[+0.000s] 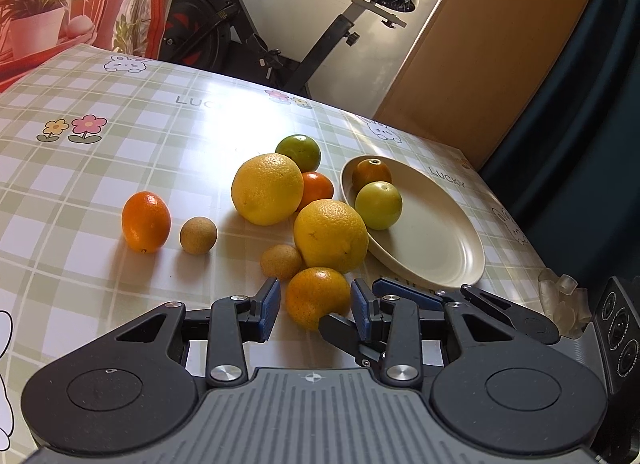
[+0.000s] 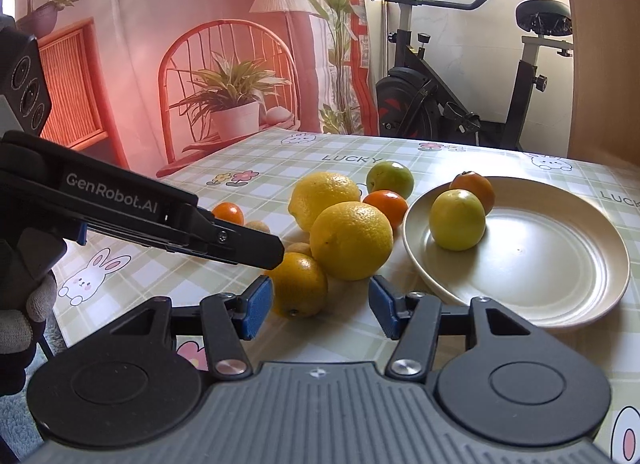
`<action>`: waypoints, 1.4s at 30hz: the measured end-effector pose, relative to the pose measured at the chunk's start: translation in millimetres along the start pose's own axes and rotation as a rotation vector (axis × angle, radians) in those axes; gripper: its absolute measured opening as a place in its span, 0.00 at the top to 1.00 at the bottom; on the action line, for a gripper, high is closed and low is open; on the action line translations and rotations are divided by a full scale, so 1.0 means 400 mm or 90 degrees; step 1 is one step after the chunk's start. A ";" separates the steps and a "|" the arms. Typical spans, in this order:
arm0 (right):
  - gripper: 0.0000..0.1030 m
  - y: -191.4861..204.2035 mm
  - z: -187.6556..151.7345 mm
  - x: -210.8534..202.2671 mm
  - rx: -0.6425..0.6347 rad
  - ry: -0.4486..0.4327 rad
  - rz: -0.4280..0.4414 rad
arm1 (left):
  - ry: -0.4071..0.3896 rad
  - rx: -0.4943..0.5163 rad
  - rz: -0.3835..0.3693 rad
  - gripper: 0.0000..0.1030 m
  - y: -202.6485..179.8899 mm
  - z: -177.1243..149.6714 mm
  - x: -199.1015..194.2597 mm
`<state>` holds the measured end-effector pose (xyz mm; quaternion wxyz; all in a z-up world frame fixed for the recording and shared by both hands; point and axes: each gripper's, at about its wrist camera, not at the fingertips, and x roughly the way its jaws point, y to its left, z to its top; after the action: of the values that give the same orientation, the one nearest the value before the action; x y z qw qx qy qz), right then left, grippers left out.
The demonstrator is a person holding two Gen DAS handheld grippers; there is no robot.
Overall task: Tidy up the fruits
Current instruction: 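Withdraw the left tool and lower it to another orange, then close the left gripper around the orange and lift it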
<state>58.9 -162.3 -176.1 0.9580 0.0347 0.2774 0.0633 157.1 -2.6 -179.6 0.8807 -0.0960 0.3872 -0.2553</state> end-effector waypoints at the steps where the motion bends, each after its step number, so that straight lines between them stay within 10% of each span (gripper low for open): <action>1: 0.44 0.004 -0.001 0.005 -0.007 0.002 0.002 | -0.001 -0.001 -0.001 0.61 0.001 0.000 0.001; 42: 0.56 0.011 0.012 0.070 -0.016 0.051 0.033 | 0.012 -0.005 0.006 0.60 -0.018 -0.024 0.051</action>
<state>84.7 -154.3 -186.3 0.9445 0.0275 0.3139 0.0930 159.0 -19.0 -196.5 0.8779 -0.0955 0.3968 -0.2504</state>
